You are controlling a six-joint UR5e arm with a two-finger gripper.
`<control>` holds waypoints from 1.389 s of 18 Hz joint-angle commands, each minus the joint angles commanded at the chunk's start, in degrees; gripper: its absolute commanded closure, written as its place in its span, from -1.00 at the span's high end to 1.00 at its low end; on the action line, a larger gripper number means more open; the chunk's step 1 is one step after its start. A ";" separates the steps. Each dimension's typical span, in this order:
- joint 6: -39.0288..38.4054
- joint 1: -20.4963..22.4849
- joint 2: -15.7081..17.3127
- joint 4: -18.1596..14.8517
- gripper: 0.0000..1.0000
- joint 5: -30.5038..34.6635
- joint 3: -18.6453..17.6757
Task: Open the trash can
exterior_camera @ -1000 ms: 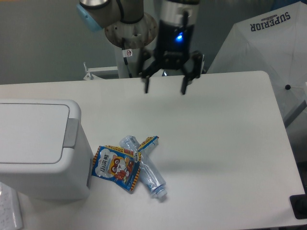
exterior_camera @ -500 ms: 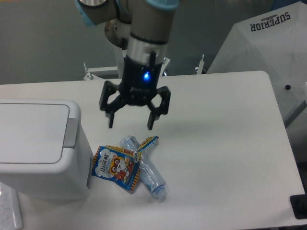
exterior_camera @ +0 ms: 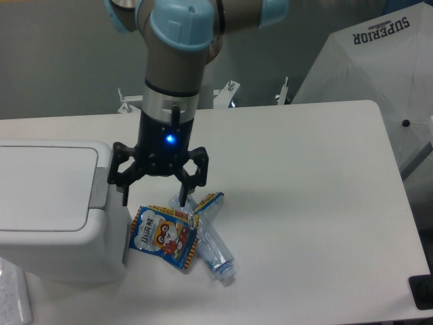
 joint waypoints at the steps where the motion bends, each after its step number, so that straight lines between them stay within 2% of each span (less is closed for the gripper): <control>1: -0.53 0.00 0.09 0.27 1.00 0.00 -0.09; 8: -0.80 -0.62 0.44 0.44 1.00 0.09 -1.84; 25: -0.71 -1.32 0.70 0.44 1.00 0.35 -2.63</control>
